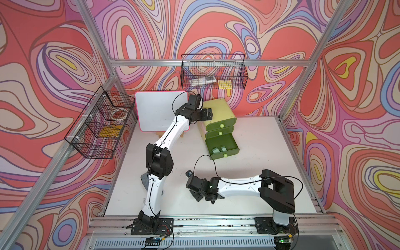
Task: Place the plugs into the drawer by color
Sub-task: Pick up the plug from the center of the board, then place the plug in the drawer.
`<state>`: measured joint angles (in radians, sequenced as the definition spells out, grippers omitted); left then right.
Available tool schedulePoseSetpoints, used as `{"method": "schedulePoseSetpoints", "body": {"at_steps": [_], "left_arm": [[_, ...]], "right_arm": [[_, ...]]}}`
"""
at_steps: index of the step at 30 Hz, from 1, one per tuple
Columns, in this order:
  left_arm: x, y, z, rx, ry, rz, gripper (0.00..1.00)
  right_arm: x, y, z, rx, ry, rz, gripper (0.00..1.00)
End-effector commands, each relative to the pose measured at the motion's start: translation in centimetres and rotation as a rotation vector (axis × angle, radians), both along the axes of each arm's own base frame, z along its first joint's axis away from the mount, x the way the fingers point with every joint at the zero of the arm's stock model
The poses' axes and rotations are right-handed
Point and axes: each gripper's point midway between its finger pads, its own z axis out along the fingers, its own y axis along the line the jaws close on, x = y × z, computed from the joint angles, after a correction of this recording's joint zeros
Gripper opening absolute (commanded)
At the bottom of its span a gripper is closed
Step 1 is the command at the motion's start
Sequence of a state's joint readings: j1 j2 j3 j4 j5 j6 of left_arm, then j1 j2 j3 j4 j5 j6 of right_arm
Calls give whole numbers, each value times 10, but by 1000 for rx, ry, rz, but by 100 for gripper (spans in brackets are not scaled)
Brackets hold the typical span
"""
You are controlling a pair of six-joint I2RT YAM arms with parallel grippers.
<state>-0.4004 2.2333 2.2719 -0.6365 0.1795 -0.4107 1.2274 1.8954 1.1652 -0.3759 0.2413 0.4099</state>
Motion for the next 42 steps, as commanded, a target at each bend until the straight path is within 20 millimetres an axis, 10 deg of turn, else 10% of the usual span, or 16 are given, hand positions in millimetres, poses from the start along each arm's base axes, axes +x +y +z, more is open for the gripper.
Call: {"method": "schedulePoseSetpoints", "body": {"at_steps": [1, 9, 18, 28, 42], "left_arm": [[-11, 3, -2, 39, 20, -11, 97], [-12, 3, -5, 46, 26, -13, 97], [-12, 2, -1, 41, 20, -15, 97], [-11, 3, -1, 55, 20, -16, 97], [-10, 4, -3, 66, 19, -17, 98]], "right_arm": [[2, -3, -7, -20, 22, -21, 54], [35, -29, 53, -8, -161, -88, 41], [181, -180, 134, 40, -431, -344, 42], [266, -222, 120, 61, -442, -399, 42], [284, -224, 69, 78, -348, -432, 46]]}}
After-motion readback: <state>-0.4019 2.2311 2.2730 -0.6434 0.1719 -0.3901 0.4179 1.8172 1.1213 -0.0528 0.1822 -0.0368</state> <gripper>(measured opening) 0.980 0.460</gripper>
